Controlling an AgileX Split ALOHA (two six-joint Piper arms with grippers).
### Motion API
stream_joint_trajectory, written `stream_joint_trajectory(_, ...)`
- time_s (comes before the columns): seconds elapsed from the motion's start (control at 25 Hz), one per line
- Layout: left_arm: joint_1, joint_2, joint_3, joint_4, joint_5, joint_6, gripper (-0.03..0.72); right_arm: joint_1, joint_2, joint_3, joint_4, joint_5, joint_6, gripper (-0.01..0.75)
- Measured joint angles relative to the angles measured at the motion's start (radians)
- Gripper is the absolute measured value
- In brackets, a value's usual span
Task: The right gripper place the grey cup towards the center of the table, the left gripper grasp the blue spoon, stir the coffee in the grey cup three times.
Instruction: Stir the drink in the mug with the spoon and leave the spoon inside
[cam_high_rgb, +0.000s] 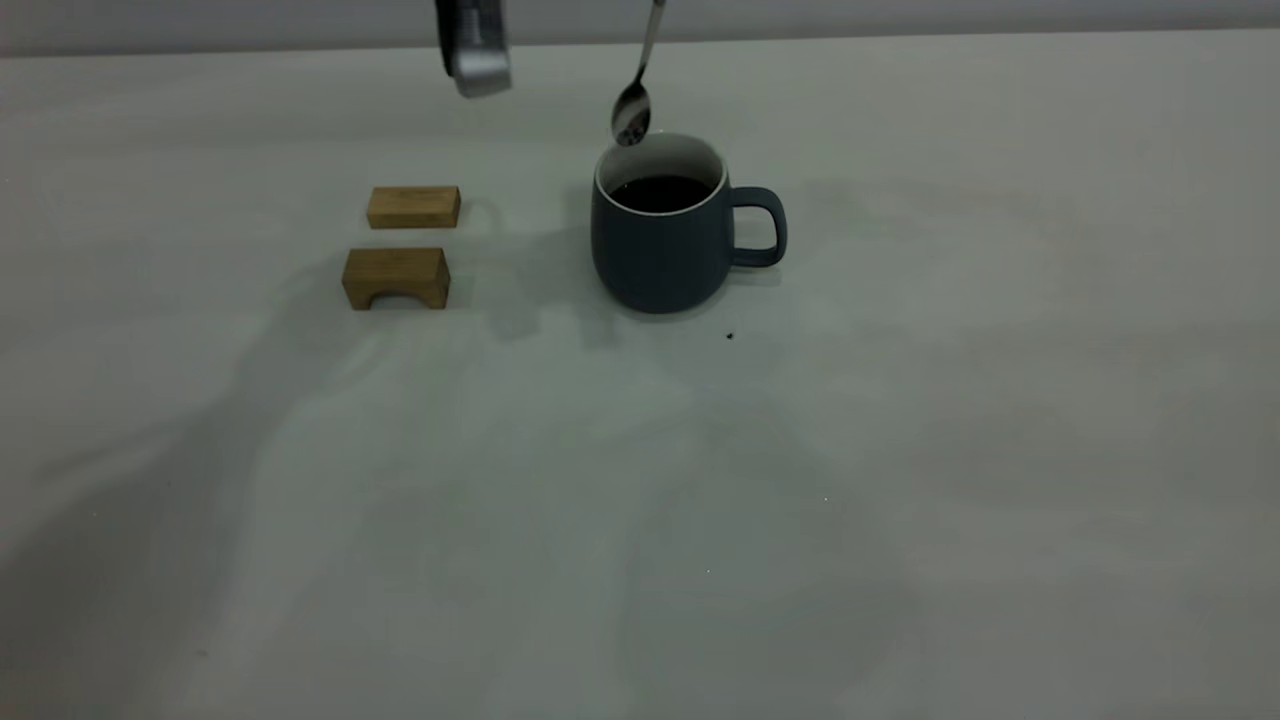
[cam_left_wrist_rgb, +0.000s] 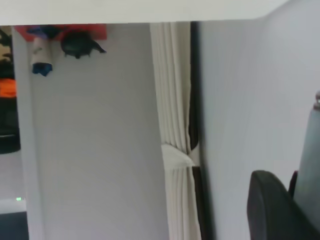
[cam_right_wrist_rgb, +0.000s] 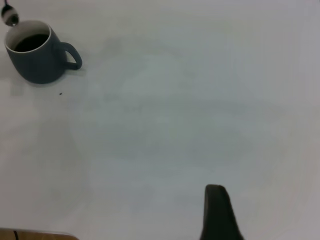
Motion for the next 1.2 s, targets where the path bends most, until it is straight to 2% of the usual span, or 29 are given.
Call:
stream_joint_trajectory(0.2, 0.0, 0.061, -0.004, -0.108, 0.032, 0.094, 0.107, 0.0, 0.0, 0.0, 0.0, 0.0, 0.0, 0.535)
stream_joint_trajectory(0.6, -0.007, 0.147, -0.004, -0.121, 0.056, 0.108, 0.107, 0.0, 0.0, 0.0, 0.0, 0.0, 0.0, 0.535)
stream_joint_trajectory(0.96, 0.011, 0.17, -0.028, -0.126, -0.061, 0.109, 0.107, 0.0, 0.0, 0.0, 0.0, 0.0, 0.0, 0.535)
stream_joint_trajectory(1.2, -0.021, 0.234, -0.131, -0.133, -0.061, 0.109, 0.106, 0.0, 0.0, 0.0, 0.0, 0.0, 0.0, 0.535)
